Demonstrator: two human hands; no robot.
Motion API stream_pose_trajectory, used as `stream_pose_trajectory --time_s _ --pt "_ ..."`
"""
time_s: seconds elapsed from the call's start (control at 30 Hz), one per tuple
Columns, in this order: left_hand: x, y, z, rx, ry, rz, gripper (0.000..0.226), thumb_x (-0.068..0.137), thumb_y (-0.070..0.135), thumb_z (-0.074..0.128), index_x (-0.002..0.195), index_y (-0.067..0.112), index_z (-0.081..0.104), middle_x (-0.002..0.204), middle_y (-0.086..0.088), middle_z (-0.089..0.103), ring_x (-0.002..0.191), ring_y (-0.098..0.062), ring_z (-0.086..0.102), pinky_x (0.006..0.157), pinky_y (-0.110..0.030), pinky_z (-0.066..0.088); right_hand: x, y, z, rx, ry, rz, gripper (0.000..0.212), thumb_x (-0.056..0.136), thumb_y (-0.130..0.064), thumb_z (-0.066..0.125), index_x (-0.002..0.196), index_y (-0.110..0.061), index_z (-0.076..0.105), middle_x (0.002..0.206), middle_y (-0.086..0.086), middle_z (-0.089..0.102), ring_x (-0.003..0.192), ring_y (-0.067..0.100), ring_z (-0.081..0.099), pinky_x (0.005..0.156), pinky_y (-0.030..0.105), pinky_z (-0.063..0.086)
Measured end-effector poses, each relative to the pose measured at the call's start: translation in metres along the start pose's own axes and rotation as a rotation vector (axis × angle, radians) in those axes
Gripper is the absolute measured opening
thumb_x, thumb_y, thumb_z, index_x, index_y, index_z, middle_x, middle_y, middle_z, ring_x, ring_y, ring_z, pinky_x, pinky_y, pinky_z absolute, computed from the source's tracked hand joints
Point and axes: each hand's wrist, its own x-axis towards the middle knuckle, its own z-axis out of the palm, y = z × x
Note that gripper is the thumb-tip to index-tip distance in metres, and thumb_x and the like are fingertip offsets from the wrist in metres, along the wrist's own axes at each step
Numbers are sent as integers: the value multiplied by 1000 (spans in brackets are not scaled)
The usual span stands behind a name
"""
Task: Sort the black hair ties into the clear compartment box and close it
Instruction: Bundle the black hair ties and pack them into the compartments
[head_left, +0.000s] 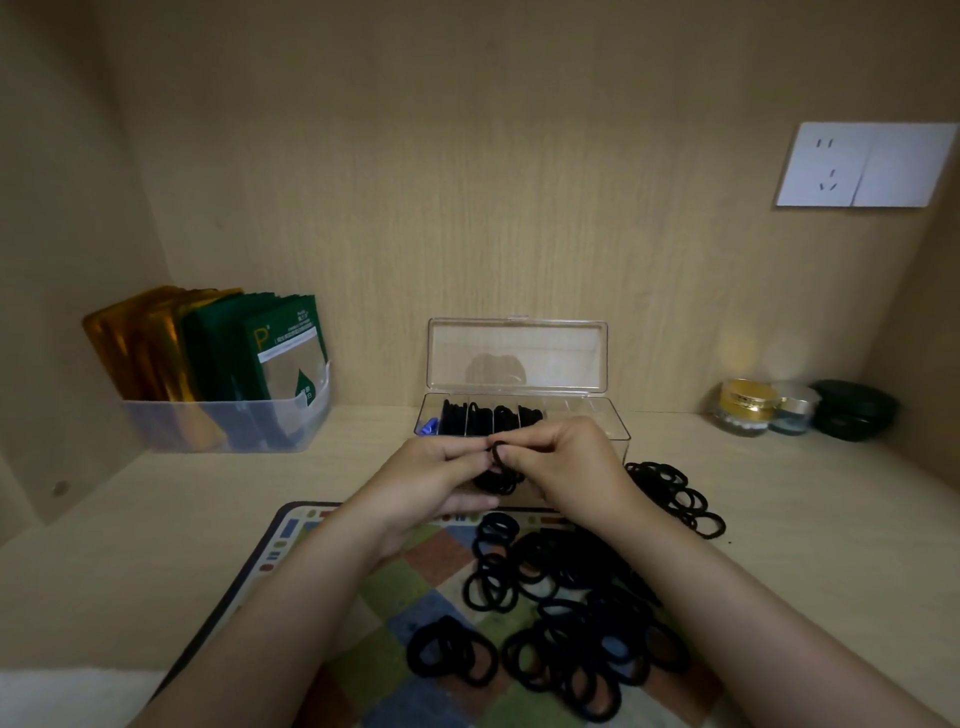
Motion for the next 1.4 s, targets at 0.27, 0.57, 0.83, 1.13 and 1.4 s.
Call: stream_pose_trajectory --time_s 0.27,0.57,0.83,1.13,1.4 --pt "0 -1 -4 43 -80 31 30 93 15 65 122 9 68 118 -2 72 110 -15 69 93 -33 56 -2 3 5 -338 26 -193 21 89 -27 71 108 -33 76 84 -14 62 79 -5 56 70 5 39" --pt "-1 7 -26 223 144 14 29 93 7 64 120 17 69 111 -9 71 86 -17 75 71 -20 59 -2 4 -5 -580 -229 -209 26 94 -21 64 115 -35 71 102 -12 59 92 4 59 86 30 50" --pt "0 6 -26 352 171 55 31 93 13 67 123 18 68 108 -1 68 80 -11 72 67 -18 58 0 3 3 -767 -558 -230 29 91 -28 67 117 -40 71 113 -12 53 104 7 56 93 32 47" --pt "-1 1 -20 429 147 98 26 92 18 68 116 27 71 106 -4 69 79 -18 74 80 -29 61 1 -2 -8 -226 -166 -45 7 89 -18 73 91 -23 78 77 -9 73 65 -5 63 64 15 49" --pt "0 1 -5 59 -4 7 26 97 25 60 120 20 71 120 -5 71 100 -20 73 93 -38 57 0 3 2 -127 47 -34 11 85 -15 76 91 -23 81 62 -23 69 58 -9 62 57 7 42"
